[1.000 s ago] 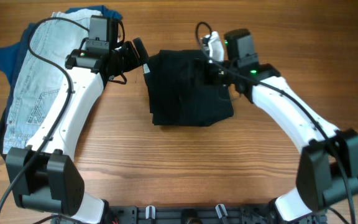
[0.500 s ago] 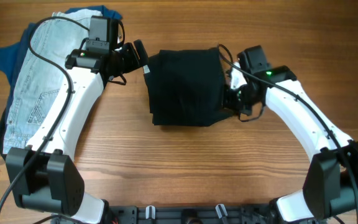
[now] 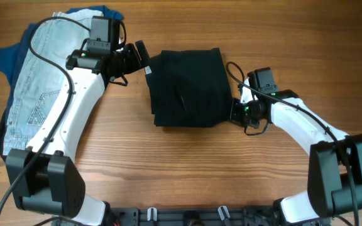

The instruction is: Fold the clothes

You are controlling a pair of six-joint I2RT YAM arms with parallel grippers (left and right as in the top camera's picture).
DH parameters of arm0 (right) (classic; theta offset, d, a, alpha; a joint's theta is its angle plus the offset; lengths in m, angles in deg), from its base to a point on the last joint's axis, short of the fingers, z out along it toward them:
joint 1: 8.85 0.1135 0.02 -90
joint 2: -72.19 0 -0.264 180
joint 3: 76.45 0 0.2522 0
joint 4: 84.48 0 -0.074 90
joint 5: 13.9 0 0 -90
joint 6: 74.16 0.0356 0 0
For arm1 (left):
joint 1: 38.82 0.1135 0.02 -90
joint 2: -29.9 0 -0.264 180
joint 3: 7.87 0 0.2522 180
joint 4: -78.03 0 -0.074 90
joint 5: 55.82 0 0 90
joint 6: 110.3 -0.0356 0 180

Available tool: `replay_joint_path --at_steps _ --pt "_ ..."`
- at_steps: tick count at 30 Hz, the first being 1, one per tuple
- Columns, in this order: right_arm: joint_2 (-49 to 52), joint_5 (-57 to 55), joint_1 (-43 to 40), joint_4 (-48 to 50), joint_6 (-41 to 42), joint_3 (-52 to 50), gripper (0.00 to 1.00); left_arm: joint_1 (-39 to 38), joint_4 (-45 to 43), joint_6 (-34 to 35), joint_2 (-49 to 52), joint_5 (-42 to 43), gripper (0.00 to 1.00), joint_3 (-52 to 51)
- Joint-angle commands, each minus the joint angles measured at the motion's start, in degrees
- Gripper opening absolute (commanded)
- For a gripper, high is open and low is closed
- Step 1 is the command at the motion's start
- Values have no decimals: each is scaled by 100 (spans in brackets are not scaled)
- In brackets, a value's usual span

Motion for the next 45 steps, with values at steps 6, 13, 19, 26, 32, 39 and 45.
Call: replay_joint_path --at_steps 6,13,19,26,32,39,45 --pt "601 -898 0 1161 173 -26 4 22 131 -114 -94 -15 100 -24" --pt "772 -2218 -258 3495 170 -24 4 20 131 -111 -94 -15 100 -24" --pt "890 -2804 -258 5211 420 20 12 15 129 -114 -94 -15 100 -24" --pt "216 -988 -369 3875 741 81 69 15 173 -114 -94 -15 100 -24" --pt "-166 1327 -94 2387 1945 79 90 22 195 -114 -94 -15 100 -24" --pt "-166 852 1279 1735 2474 79 95 103 302 -249 -94 -39 100 -24" --pt "-166 -599 2524 1746 2739 79 99 225 367 -245 -94 -37 100 -24"
